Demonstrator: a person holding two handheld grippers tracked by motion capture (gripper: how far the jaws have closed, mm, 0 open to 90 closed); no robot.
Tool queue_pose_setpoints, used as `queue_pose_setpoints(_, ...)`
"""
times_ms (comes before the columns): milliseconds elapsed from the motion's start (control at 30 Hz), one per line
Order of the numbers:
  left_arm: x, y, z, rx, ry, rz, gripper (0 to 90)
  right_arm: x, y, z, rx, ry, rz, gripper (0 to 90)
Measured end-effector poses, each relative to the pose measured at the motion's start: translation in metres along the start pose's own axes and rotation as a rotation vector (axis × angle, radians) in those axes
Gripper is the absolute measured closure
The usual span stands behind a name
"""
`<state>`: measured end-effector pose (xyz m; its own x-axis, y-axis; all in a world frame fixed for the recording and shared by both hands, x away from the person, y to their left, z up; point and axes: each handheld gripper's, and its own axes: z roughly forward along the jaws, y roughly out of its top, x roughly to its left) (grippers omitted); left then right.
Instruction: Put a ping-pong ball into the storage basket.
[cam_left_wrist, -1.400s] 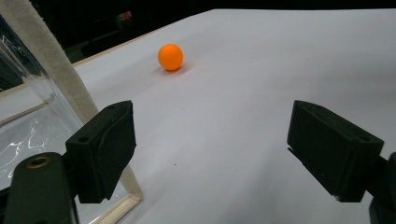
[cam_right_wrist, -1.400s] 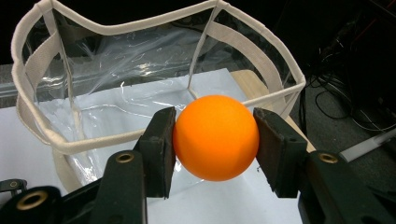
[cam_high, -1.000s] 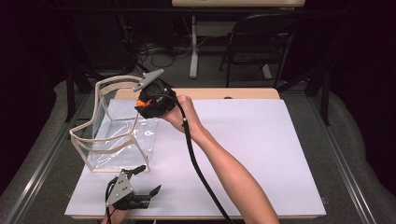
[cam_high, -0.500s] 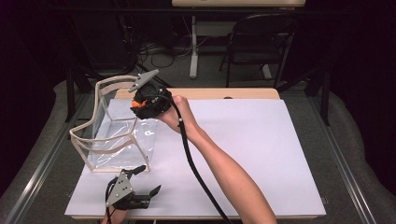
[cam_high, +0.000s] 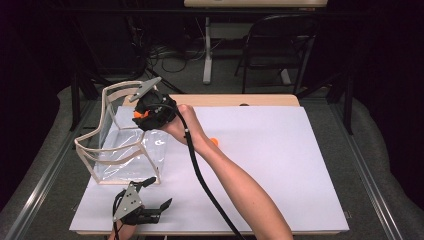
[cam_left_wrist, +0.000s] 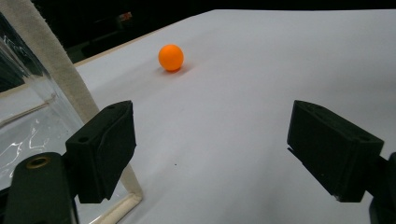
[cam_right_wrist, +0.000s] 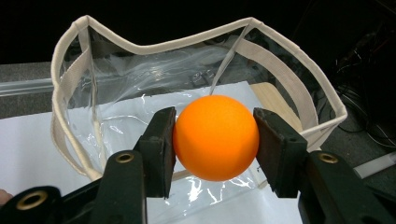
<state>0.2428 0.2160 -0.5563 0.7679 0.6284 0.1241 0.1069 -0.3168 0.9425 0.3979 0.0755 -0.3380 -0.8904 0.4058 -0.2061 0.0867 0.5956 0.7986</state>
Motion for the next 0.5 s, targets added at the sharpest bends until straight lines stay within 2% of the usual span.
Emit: queue_pose_setpoints(500,-0.0001,-0.0001,0.0000,0.000,0.001,-0.002,15.5,0.0096,0.0038,0.0073,0.002,0.025,-0.009,50.8)
